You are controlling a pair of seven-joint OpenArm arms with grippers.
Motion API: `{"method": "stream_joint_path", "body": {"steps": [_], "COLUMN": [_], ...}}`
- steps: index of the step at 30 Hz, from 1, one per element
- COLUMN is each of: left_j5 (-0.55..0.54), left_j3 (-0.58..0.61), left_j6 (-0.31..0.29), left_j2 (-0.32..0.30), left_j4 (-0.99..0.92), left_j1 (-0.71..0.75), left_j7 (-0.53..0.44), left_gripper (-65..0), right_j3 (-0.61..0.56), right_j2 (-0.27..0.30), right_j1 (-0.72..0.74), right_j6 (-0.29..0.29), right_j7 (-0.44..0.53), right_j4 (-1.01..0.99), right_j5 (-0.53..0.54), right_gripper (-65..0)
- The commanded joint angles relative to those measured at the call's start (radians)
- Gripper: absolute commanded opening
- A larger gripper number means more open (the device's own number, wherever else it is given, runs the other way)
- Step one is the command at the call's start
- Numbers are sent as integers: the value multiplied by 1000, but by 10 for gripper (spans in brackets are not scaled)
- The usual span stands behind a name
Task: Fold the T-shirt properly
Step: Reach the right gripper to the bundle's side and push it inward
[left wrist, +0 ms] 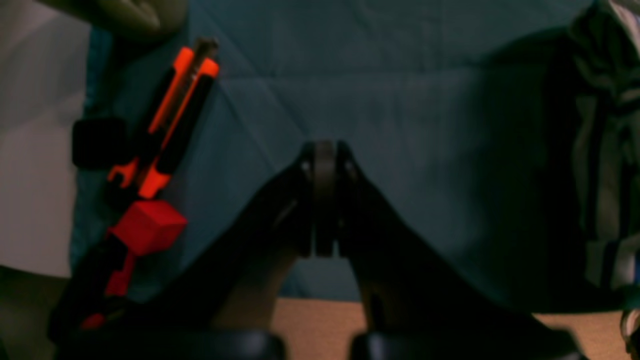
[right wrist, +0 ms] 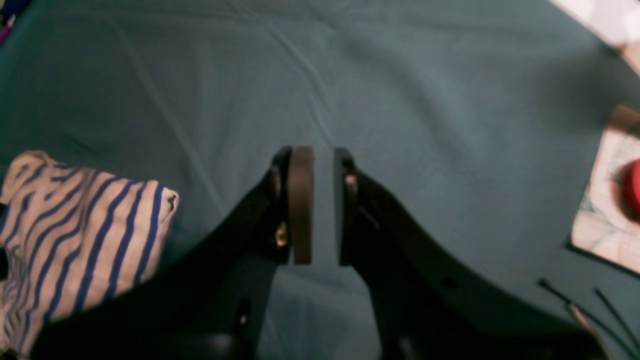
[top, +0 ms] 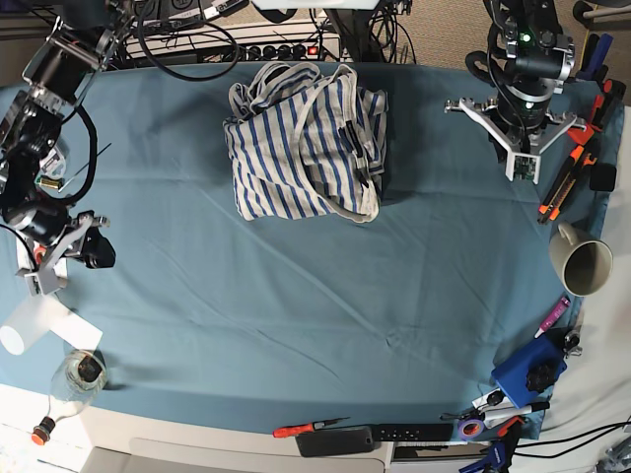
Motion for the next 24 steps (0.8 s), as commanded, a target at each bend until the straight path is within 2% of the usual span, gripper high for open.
{"method": "stream_joint_path", "body": {"steps": [1, 6, 13, 21, 24], "left_j5": [1, 1, 1, 2, 2], "left_j3": [-2, -2, -2, -2, -2], "left_j6": [0, 0, 0, 0, 0], "left_j2": [-3, -3, -3, -3, -3], "left_j4": [19, 19, 19, 19, 19], "left_j1": [7, 9, 48, 125, 134], "left_j7": [-29, -25, -21, -47, -51], "left_gripper": [-650, -650, -650, -650, -650], "right_j3": [4, 4, 4, 4, 4], "right_j2": [20, 15, 8, -39, -59], "right_j1": [6, -91, -222, -304, -335], "right_j6": [6, 7, 31, 87, 96], "right_j7": [25, 25, 25, 25, 25], "right_j4": [49, 151, 167, 193, 240], "right_j5": [27, 27, 84, 259, 369], "right_gripper": [-568, -568, -568, -568, -569]}}
